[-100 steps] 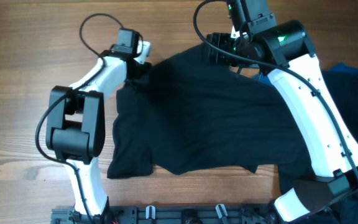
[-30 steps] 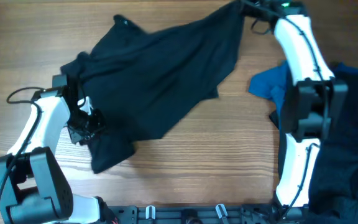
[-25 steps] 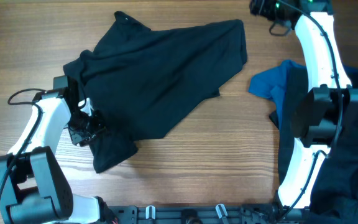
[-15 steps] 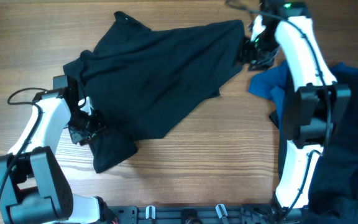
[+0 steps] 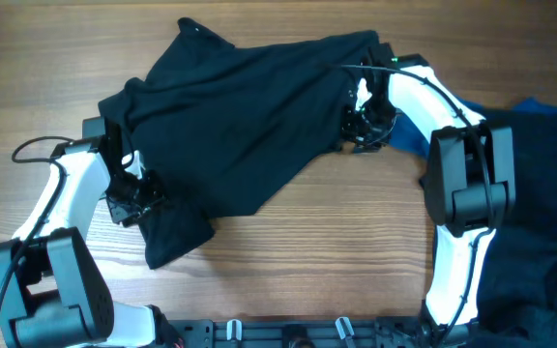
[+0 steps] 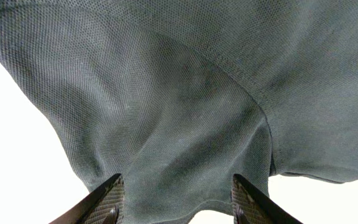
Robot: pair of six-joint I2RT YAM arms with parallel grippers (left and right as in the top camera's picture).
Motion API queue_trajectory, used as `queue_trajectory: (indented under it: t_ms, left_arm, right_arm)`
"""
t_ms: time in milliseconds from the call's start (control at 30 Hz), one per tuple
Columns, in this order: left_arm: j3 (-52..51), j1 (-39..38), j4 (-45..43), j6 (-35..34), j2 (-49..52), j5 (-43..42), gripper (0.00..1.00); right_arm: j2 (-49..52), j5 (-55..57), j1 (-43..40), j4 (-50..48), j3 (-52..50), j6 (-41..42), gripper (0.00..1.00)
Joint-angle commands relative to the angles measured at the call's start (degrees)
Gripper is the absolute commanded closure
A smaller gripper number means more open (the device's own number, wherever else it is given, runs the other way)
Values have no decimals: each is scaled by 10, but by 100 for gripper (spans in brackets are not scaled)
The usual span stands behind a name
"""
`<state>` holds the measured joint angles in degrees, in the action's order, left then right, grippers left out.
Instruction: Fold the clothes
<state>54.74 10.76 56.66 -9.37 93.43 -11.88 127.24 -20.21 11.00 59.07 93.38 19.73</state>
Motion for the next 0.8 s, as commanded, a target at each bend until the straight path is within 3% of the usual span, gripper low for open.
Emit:
queue_trajectory:
  t_ms: [0,133,167,233,333,600,667,767]
  left_arm:
    - [-2,-3,3,-5,1,0,45]
    - [-2,-3,3,-5,1,0,45]
    - [-2,-3,3,-5,1,0,45]
    - [-2,-3,3,-5,1,0,44]
    - [-2,-3,5,-5,1,0,45]
    - [-2,-3,6,-1,1,0,46]
    - [-2,-3,6,-1,1,0,45]
    - [-2,-3,5,-1,1,0,45]
  right_arm:
    - [8,-52,4,-12,-23,2,53]
    - [8,-53,4,6,-23,-2,57]
    - [8,-48,4,13,-23,-3,62]
    - [8,-24,4,30,-22,-2,83]
    - [7,56,-1,66,-11,-2,96]
    - [-63,121,-18,111,20,-20,96]
    - [-87,94,-19,97,20,-19,77]
    - [-85,53,-18,73,16,-16,71]
